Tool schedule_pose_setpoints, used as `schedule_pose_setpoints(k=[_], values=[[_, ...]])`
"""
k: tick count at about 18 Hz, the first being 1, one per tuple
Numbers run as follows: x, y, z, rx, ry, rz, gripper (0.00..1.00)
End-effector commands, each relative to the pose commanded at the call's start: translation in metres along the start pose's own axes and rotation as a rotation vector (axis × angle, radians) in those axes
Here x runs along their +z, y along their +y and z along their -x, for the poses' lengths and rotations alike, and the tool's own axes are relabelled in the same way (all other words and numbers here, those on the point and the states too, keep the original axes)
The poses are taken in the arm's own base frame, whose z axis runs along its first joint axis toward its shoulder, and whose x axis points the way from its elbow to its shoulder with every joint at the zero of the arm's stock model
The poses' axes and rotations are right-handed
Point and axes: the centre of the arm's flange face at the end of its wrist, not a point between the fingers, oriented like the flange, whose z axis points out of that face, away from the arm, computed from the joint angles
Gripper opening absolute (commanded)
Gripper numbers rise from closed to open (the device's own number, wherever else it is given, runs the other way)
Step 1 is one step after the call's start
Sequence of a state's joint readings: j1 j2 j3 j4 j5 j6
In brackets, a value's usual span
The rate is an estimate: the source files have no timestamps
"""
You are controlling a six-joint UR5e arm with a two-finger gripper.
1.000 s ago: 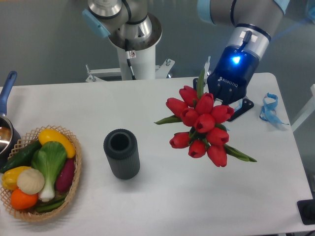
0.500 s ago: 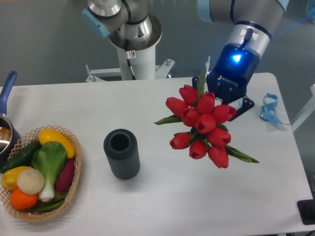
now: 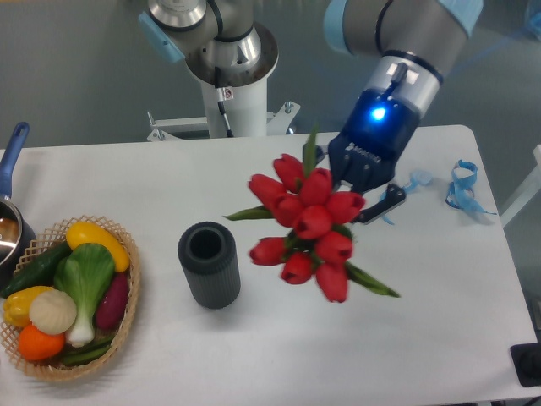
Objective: Insert the flowers into the vase
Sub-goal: 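Carry the tulip bunch toward the dark grey vase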
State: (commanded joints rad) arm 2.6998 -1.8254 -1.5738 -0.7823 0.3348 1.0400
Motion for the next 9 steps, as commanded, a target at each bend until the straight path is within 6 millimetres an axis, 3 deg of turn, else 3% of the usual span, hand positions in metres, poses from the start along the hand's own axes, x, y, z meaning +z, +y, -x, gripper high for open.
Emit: schedule_pose_setpoints(k=[2,4,7,9], values=[[0.008,-0.005,-0.01,-0.004,0.054,-0.065,0.3],[0.013,0.009,-0.026,-0.046,0.108,-0.125,0.3],[0.012,0.014,-0.049,-0.059,0.157,-0.205,0.3],[0.022,0.014,-0.07,-0.054,0.199,-0.235,0.3]])
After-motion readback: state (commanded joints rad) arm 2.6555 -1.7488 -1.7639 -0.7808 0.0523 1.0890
